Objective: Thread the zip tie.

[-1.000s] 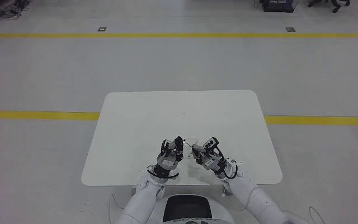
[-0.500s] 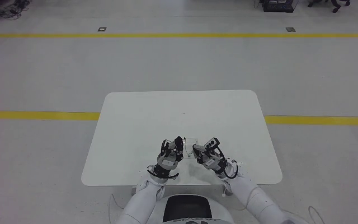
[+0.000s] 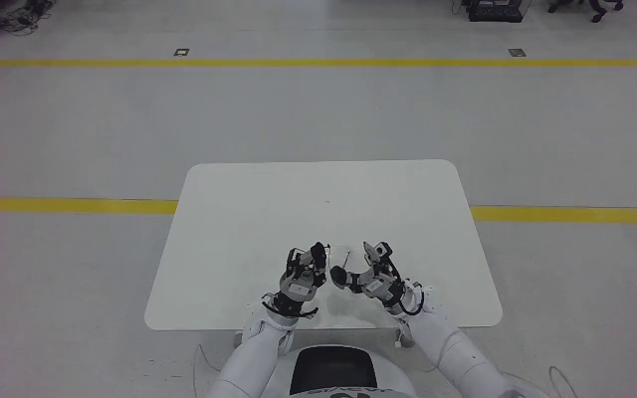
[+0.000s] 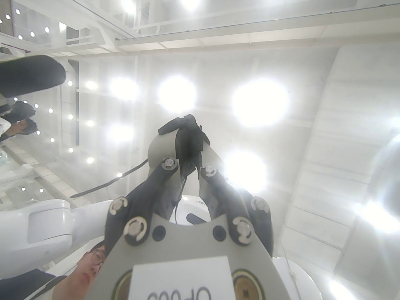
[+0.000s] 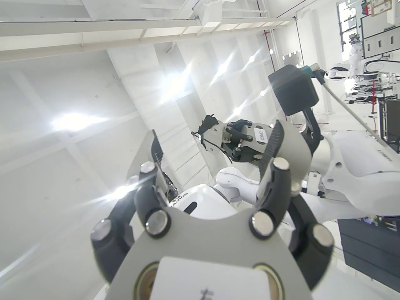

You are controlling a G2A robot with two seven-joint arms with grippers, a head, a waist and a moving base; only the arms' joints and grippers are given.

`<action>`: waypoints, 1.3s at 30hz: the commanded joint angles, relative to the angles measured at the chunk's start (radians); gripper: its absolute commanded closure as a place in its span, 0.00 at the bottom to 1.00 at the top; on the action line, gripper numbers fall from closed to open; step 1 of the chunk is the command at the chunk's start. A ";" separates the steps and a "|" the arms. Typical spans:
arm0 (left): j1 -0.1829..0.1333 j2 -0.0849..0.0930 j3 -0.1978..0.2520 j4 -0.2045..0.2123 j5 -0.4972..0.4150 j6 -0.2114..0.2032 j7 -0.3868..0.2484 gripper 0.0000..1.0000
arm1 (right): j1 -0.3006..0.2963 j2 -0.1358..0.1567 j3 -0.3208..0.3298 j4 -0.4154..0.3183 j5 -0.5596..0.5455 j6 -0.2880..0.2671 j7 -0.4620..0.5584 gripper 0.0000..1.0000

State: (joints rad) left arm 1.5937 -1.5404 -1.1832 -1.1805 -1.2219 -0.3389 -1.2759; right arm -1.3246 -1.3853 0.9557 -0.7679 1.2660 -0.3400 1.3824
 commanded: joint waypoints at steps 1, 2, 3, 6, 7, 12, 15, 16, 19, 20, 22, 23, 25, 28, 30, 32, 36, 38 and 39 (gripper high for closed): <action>0.006 0.003 0.003 -0.022 0.016 0.002 0.035 1.00 | -0.003 0.009 0.027 -0.035 -0.056 0.000 -0.027 0.00; 0.010 0.005 0.001 -0.032 0.018 0.002 0.043 1.00 | -0.009 0.014 0.044 -0.053 -0.083 0.000 -0.033 0.00; 0.015 0.006 0.000 -0.043 0.020 0.002 0.051 1.00 | -0.018 0.018 0.063 -0.072 -0.108 0.000 -0.041 0.00; 0.032 0.012 -0.009 -0.077 0.026 -0.001 0.073 1.00 | -0.059 0.031 0.130 -0.146 -0.185 0.000 -0.074 0.00; 0.036 0.014 -0.015 -0.088 0.035 -0.001 0.084 1.00 | -0.073 0.034 0.152 -0.171 -0.202 0.000 -0.083 0.00; 0.076 0.019 -0.040 -0.159 0.035 -0.001 0.117 1.00 | -0.151 0.045 0.256 -0.300 -0.277 0.000 -0.122 0.00; 0.104 0.023 -0.053 -0.204 0.032 -0.001 0.117 1.00 | -0.183 0.048 0.297 -0.359 -0.317 0.000 -0.146 0.00; 0.112 0.024 -0.055 -0.216 0.031 -0.001 0.115 1.00 | -0.191 0.048 0.302 -0.374 -0.321 0.000 -0.147 0.00; 0.127 0.028 -0.060 -0.234 0.028 0.002 0.110 1.00 | -0.194 0.049 0.307 -0.381 -0.326 0.000 -0.152 0.00; 0.127 0.028 -0.060 -0.234 0.028 0.002 0.110 1.00 | -0.194 0.049 0.307 -0.381 -0.326 0.000 -0.152 0.00; 0.127 0.028 -0.060 -0.234 0.028 0.002 0.110 1.00 | -0.194 0.049 0.307 -0.381 -0.326 0.000 -0.152 0.00; 0.127 0.028 -0.060 -0.234 0.028 0.002 0.110 1.00 | -0.194 0.049 0.307 -0.381 -0.326 0.000 -0.152 0.00; 0.127 0.028 -0.060 -0.234 0.028 0.002 0.110 1.00 | -0.194 0.049 0.307 -0.381 -0.326 0.000 -0.152 0.00; 0.127 0.028 -0.060 -0.234 0.028 0.002 0.110 1.00 | -0.194 0.049 0.307 -0.381 -0.326 0.000 -0.152 0.00; 0.127 0.028 -0.060 -0.234 0.028 0.002 0.110 1.00 | -0.194 0.049 0.307 -0.381 -0.326 0.000 -0.152 0.00; 0.127 0.028 -0.060 -0.234 0.028 0.002 0.110 1.00 | -0.194 0.049 0.307 -0.381 -0.326 0.000 -0.152 0.00; 0.127 0.028 -0.060 -0.234 0.028 0.002 0.110 1.00 | -0.194 0.049 0.307 -0.381 -0.326 0.000 -0.152 0.00; 0.127 0.028 -0.060 -0.234 0.028 0.002 0.110 1.00 | -0.194 0.049 0.307 -0.381 -0.326 0.000 -0.152 0.00; 0.127 0.028 -0.060 -0.234 0.028 0.002 0.110 1.00 | -0.194 0.049 0.307 -0.381 -0.326 0.000 -0.152 0.00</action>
State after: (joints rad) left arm 1.7203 -1.5123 -1.2433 -1.4140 -1.1943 -0.3372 -1.1659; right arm -1.5188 -1.3367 1.2627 -1.1492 0.9403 -0.3400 1.2301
